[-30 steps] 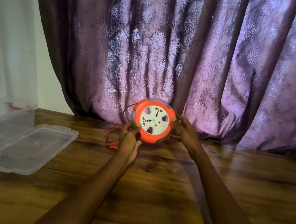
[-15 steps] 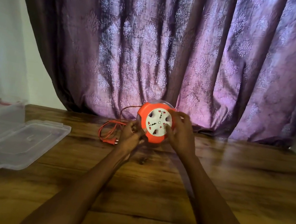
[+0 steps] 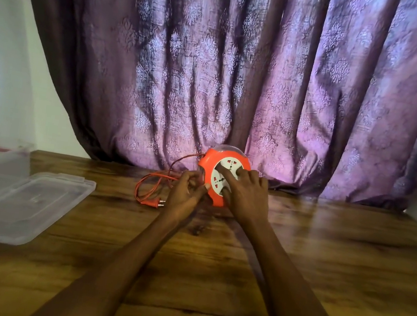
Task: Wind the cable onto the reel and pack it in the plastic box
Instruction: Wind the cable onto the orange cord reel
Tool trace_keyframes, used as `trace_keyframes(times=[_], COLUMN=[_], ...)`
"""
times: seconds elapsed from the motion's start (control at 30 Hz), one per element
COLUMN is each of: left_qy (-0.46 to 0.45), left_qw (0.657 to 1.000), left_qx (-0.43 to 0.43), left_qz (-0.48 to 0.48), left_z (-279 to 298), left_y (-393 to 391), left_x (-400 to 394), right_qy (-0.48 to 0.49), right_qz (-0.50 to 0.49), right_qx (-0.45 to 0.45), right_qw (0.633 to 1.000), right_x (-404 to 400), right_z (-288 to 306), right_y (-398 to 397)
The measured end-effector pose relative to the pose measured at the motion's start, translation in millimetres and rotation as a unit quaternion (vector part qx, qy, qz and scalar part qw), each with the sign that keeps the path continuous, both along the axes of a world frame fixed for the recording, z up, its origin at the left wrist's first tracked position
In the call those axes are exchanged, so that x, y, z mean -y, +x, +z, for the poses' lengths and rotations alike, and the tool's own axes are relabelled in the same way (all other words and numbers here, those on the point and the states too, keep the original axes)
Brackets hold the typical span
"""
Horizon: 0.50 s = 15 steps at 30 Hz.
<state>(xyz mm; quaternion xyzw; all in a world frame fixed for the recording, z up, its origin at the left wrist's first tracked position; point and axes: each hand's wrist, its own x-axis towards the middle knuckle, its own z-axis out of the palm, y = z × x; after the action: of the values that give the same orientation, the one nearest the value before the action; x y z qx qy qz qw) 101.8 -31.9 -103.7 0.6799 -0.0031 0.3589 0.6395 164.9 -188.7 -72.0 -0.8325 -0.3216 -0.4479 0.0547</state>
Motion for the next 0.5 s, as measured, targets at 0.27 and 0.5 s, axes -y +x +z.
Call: trace_keyframes(times=[0.27,0.5], left_qy=[-0.052,0.041], left_qw=[0.999,0.999], left_qx=[-0.008,-0.005], left_qz=[-0.01,0.034], left_z=[9,-1], left_y=[-2,-2], left_x=[-6,14], right_qy=[0.014,0.398], right_qz=[0.019,0.04], right_qx=[0.033,-0.403], right_qw=[0.999,0.823], right_x=[0,-20], right_z=[-1,16], right_y=[4,-15])
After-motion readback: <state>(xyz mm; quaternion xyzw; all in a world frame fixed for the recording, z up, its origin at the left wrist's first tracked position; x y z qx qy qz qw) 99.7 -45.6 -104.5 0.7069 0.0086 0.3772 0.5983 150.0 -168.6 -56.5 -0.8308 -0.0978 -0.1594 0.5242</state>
